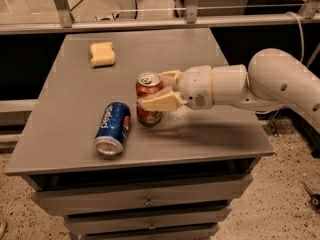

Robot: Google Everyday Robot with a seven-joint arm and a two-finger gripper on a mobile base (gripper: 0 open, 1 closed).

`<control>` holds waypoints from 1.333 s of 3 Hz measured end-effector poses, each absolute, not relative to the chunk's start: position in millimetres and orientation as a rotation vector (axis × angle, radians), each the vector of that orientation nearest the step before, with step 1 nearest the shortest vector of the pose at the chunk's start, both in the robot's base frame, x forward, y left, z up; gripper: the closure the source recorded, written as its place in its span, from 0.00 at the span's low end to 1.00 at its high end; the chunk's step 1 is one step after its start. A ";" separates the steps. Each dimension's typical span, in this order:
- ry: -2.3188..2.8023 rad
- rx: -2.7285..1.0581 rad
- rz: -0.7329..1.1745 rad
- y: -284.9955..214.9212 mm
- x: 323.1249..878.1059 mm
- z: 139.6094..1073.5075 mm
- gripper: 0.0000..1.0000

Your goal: Move coke can near pepsi can

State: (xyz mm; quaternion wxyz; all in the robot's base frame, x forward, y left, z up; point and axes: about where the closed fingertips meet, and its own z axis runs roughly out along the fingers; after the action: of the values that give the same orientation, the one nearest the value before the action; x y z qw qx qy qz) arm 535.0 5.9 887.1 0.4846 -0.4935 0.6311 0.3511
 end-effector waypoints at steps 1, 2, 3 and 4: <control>1.527 -1.225 0.873 9.6 530.1 884.2 0.28; 1.525 -1.227 0.898 6.9 527.2 887.7 0.00; 1.532 -1.223 0.894 1.0 527.1 894.2 0.00; 1.549 -1.279 0.854 -18.8 538.5 905.8 0.00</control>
Offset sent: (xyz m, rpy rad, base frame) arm -0.0095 -0.0013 -0.0016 0.0218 0.0316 0.0543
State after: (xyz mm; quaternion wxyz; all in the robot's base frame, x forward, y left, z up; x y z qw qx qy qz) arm 538.5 -18.8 905.8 0.4613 -0.5199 0.6297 0.3470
